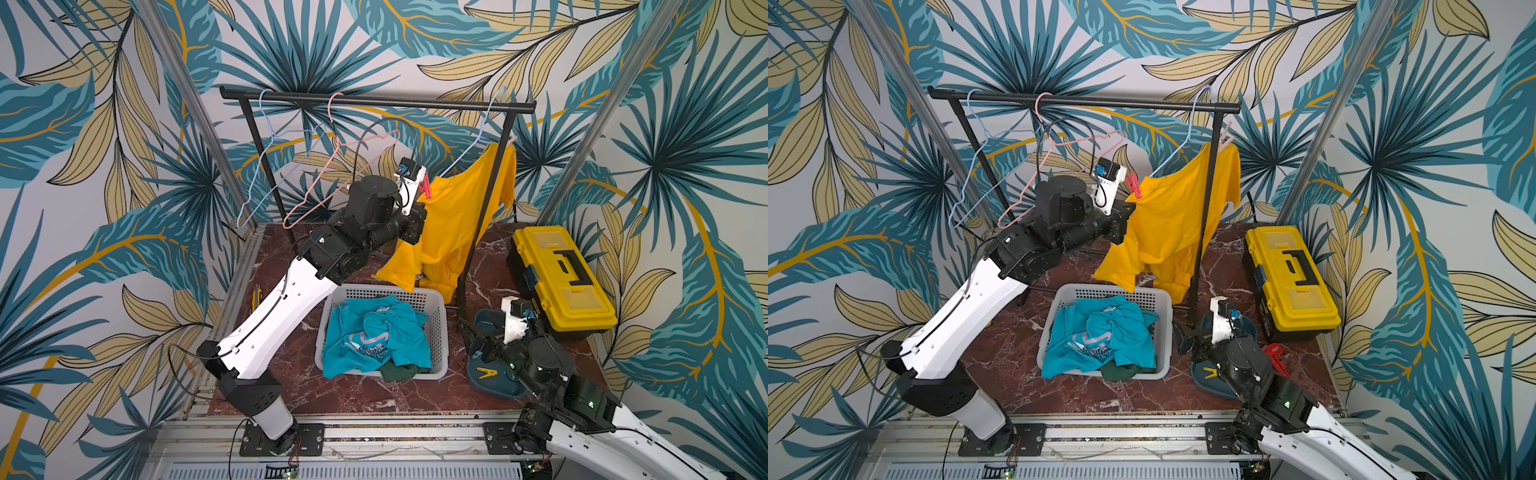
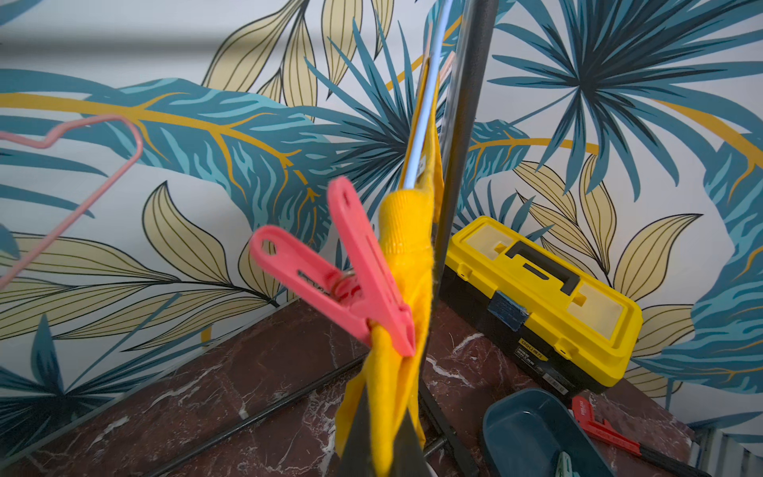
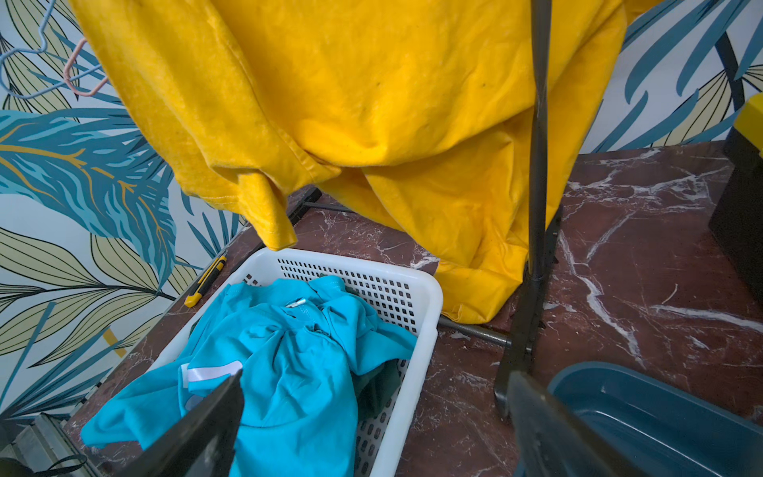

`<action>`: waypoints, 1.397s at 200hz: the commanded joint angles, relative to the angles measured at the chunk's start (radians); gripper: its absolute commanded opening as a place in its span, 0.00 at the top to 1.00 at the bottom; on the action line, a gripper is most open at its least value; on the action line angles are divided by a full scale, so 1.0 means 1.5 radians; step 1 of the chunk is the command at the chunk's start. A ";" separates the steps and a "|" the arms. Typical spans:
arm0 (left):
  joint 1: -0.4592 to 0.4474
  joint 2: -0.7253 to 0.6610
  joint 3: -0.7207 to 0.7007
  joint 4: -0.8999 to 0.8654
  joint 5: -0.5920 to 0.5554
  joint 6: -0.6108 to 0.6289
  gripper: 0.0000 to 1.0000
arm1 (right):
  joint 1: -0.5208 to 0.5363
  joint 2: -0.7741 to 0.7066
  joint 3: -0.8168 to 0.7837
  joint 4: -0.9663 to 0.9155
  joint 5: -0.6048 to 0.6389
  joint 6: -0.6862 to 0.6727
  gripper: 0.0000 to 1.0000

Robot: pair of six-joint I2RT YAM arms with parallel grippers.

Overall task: Remove the clothespins securing t-shirts to the hanger
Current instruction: Pick up the hanger from the clothes rail.

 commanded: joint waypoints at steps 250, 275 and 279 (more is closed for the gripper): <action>0.032 -0.402 -0.266 0.023 0.036 0.046 1.00 | 0.001 0.073 0.017 0.032 -0.001 0.035 0.00; 0.032 -0.439 -0.272 0.001 0.049 0.042 1.00 | 0.001 0.085 0.020 0.038 0.001 0.039 0.00; 0.032 -0.443 -0.271 -0.003 0.049 0.041 1.00 | 0.001 0.087 0.021 0.039 0.001 0.040 0.01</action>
